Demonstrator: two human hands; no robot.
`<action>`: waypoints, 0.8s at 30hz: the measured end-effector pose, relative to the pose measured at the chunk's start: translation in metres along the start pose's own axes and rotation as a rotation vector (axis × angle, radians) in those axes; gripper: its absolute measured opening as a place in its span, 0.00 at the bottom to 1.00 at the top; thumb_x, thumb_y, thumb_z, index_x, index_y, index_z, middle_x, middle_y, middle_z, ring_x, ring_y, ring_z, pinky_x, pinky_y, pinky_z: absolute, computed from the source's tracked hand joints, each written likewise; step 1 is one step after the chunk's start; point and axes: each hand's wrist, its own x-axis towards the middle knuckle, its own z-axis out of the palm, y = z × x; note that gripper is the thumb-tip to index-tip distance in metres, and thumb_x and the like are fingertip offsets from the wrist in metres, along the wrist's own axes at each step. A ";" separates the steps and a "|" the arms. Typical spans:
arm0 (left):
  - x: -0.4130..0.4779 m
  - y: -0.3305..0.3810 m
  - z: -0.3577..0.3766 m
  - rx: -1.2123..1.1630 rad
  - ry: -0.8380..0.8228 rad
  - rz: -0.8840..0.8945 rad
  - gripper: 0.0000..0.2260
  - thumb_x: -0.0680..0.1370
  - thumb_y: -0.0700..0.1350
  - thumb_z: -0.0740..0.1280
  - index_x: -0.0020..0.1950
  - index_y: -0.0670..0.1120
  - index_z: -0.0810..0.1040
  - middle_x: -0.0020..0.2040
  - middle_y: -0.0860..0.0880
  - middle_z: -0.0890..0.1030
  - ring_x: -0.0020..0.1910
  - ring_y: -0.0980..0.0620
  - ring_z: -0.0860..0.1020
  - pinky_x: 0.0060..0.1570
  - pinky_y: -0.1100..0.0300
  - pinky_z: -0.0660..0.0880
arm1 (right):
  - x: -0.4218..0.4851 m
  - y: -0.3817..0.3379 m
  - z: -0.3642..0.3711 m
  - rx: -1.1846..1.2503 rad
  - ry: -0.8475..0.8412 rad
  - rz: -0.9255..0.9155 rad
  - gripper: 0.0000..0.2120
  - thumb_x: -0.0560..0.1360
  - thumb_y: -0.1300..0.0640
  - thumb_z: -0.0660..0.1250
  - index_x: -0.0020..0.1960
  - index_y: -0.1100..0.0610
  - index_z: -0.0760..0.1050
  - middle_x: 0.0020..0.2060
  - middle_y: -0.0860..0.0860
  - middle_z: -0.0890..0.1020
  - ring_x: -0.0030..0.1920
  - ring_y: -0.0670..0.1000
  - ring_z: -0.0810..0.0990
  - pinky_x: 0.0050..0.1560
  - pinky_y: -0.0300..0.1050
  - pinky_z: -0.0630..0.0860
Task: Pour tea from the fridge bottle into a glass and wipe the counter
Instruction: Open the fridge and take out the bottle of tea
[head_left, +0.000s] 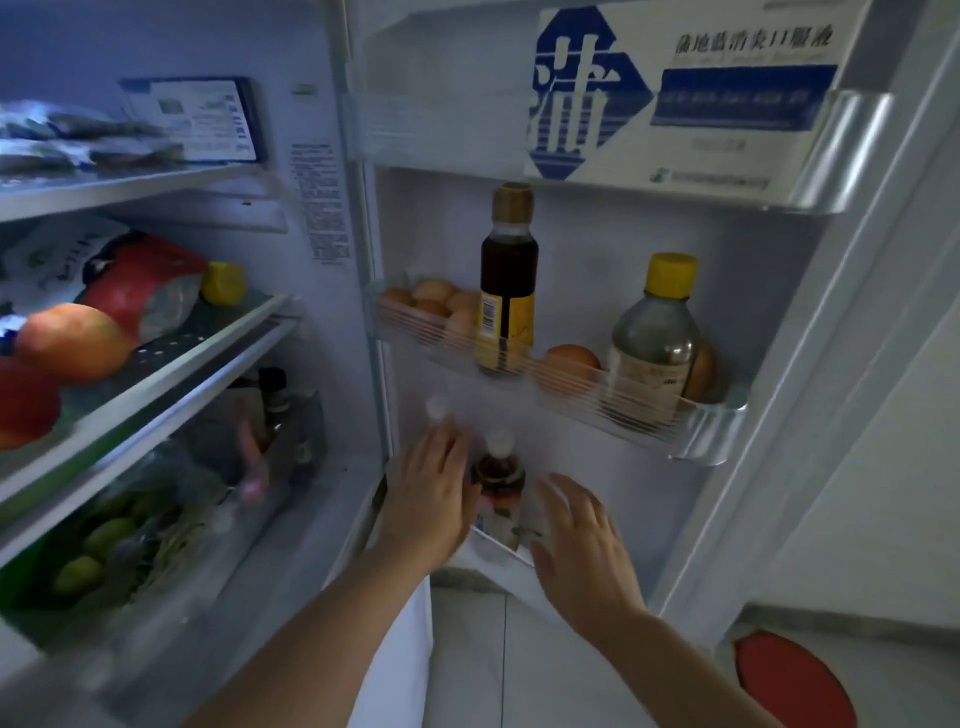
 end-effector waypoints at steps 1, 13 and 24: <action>0.003 -0.006 0.007 -0.001 -0.029 0.006 0.22 0.77 0.52 0.54 0.68 0.44 0.69 0.69 0.44 0.71 0.66 0.42 0.71 0.60 0.46 0.73 | 0.007 0.001 0.006 0.060 -0.056 0.070 0.28 0.70 0.60 0.70 0.68 0.57 0.65 0.66 0.54 0.71 0.67 0.55 0.70 0.65 0.44 0.68; -0.022 -0.039 0.076 0.053 -0.377 -0.062 0.27 0.82 0.52 0.51 0.77 0.51 0.42 0.78 0.50 0.42 0.77 0.50 0.41 0.76 0.49 0.42 | 0.071 -0.006 0.074 0.487 -0.181 0.419 0.38 0.66 0.49 0.74 0.70 0.54 0.60 0.66 0.52 0.72 0.65 0.53 0.72 0.64 0.49 0.71; -0.028 -0.048 0.081 0.023 -0.361 -0.048 0.26 0.82 0.53 0.51 0.77 0.52 0.45 0.79 0.52 0.44 0.77 0.51 0.42 0.75 0.51 0.42 | 0.073 -0.016 0.075 0.682 -0.024 0.552 0.31 0.62 0.56 0.78 0.61 0.56 0.69 0.52 0.50 0.79 0.55 0.51 0.77 0.50 0.37 0.68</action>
